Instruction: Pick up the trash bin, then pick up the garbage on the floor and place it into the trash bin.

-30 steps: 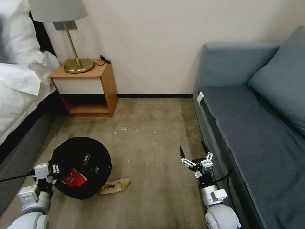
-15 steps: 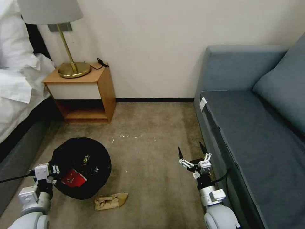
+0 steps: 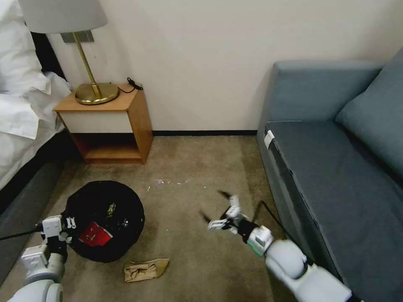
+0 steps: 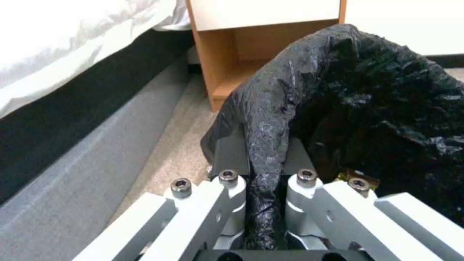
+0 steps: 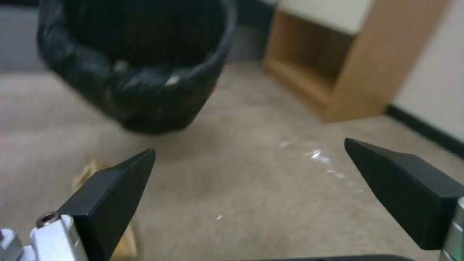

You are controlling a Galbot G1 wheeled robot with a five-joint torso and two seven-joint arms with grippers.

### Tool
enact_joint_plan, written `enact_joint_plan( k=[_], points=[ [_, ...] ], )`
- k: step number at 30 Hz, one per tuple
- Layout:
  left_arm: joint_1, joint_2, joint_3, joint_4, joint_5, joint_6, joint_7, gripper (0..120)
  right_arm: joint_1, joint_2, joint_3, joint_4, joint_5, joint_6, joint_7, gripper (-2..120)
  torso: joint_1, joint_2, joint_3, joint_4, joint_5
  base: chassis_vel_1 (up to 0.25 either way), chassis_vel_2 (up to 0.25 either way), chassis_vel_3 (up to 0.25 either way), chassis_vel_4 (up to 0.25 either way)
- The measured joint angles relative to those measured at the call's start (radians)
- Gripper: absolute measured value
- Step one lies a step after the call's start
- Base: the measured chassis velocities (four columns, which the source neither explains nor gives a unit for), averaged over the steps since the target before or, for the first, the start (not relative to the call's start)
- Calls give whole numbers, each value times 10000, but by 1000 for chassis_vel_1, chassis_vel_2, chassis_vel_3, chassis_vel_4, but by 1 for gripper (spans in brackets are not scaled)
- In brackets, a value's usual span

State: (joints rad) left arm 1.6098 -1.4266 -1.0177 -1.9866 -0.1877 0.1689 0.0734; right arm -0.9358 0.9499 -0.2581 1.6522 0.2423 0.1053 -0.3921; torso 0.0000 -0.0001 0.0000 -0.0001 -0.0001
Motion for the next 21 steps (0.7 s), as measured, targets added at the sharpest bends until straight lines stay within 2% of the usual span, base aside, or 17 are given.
enact_joint_plan(
  k=[2, 3, 5, 6, 7, 11, 21],
  points=[
    [-12, -74, -4, -30, 34, 0, -1, 7, 1451, 124, -1524, -567, -110, -726, 135, 100, 0, 1, 0, 3, -1, 0, 0, 0, 0],
    [-12, -74, -4, -30, 34, 0, -1, 7, 1451, 124, -1524, -567, -110, -726, 135, 100, 0, 1, 0, 3, -1, 0, 0, 0, 0],
    [-20, -129, 0, -46, 69, 1, -3, 7, 2227, 337, -2608, -967, 5, -1328, 255, 100, 0, 0, 1, 5, 0, 0, 0, 0, 0],
    [-20, -135, 1, -47, 73, 1, -3, 7, 2291, 363, -2718, -1006, 35, -1400, 271, 100, 0, 0, 1, 5, 0, 0, 0, 0, 0],
    [-23, -180, 4, -58, 92, 1, -9, 7, 2859, 626, -3629, -1349, 369, -2145, 340, 100, 1, 0, 1, 3, 2, 0, 0, 0, 0],
    [-21, -230, -19, -73, 95, -11, -13, 7, 3496, 1083, -4629, -1970, 686, -2798, 273, 100, 0, 0, 1, 1, 1, 0, 0, 0, 0],
    [36, -379, -111, -250, 172, -39, -32, 7, 3876, 2517, -5427, -3362, 700, -3016, -7, 100, 0, 0, 1, 2, 0, 0, 0, 0, 0]
  ],
)
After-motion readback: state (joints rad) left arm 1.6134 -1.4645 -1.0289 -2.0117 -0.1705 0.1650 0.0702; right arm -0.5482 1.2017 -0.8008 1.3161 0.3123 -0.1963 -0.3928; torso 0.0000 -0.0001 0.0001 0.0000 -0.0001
